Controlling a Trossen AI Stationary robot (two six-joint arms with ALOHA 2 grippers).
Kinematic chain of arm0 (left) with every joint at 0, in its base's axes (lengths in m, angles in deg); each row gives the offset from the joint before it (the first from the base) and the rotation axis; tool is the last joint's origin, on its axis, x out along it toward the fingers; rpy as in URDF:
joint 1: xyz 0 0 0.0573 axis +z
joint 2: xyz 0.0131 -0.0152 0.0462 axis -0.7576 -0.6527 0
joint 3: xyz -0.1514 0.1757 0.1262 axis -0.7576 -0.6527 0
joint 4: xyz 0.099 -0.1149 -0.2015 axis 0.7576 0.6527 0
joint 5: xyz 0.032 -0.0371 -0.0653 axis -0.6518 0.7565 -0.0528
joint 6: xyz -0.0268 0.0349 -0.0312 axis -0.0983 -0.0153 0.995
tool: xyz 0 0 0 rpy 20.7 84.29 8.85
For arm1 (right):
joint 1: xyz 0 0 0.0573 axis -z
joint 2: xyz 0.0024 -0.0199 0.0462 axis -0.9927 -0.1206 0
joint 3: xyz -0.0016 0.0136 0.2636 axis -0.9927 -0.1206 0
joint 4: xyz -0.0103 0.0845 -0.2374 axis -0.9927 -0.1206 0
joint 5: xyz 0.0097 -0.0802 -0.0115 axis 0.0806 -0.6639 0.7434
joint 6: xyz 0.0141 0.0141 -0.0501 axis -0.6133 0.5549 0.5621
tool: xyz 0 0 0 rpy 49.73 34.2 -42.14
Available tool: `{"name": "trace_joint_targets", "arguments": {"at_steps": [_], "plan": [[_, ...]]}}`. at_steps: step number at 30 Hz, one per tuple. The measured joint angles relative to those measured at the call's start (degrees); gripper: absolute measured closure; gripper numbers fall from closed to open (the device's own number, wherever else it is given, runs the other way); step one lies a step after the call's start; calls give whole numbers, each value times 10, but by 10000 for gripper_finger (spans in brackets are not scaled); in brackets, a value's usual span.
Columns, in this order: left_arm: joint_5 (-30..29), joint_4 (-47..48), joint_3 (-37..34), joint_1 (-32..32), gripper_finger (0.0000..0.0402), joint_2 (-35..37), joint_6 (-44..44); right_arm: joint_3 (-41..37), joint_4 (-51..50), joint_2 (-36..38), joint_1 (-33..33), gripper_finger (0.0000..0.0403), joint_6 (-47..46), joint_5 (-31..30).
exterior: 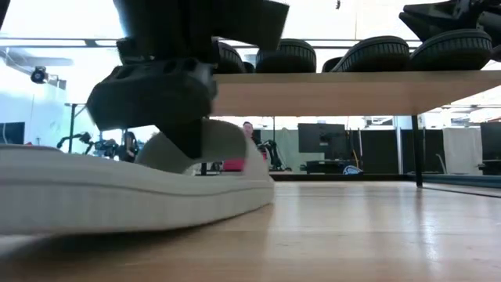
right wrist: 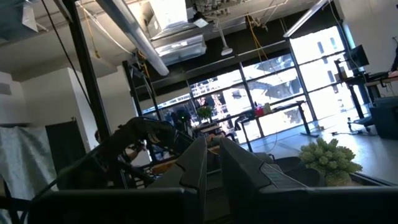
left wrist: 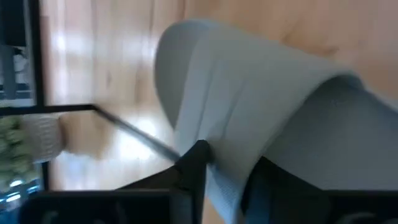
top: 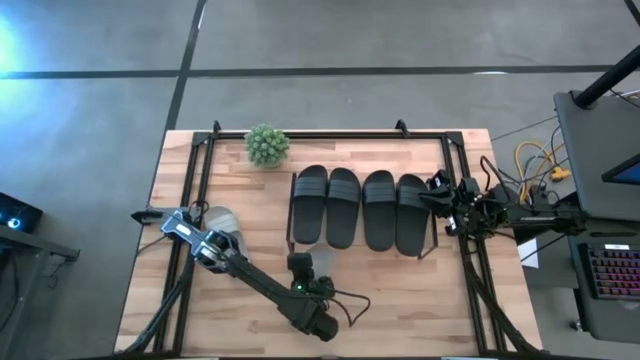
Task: Pick and place slides into the shelf
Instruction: Move the gray slipper to the bottom center of the table
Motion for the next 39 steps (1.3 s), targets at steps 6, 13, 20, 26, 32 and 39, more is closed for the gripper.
{"name": "trace_joint_targets", "arguments": {"at_steps": [6, 13, 20, 26, 32, 39], "plan": [[22, -36, 0, 0, 268, 5, 0, 0, 0, 0, 0, 364, 0, 0], [35, -10, 0, 1, 191, 11, 0, 0, 0, 0, 0, 364, 0, 0], [58, -12, 2, -6, 158, 75, -2, 0, 0, 0, 0, 364, 0, 0], [68, 45, -1, -31, 156, 172, 43, 0, 0, 0, 0, 364, 0, 0], [189, 41, -134, -45, 158, 257, 121, 0, 0, 1, 0, 364, 0, 0], [263, 43, -345, -64, 158, 307, 178, 0, 0, 0, 0, 364, 0, 0]]}}
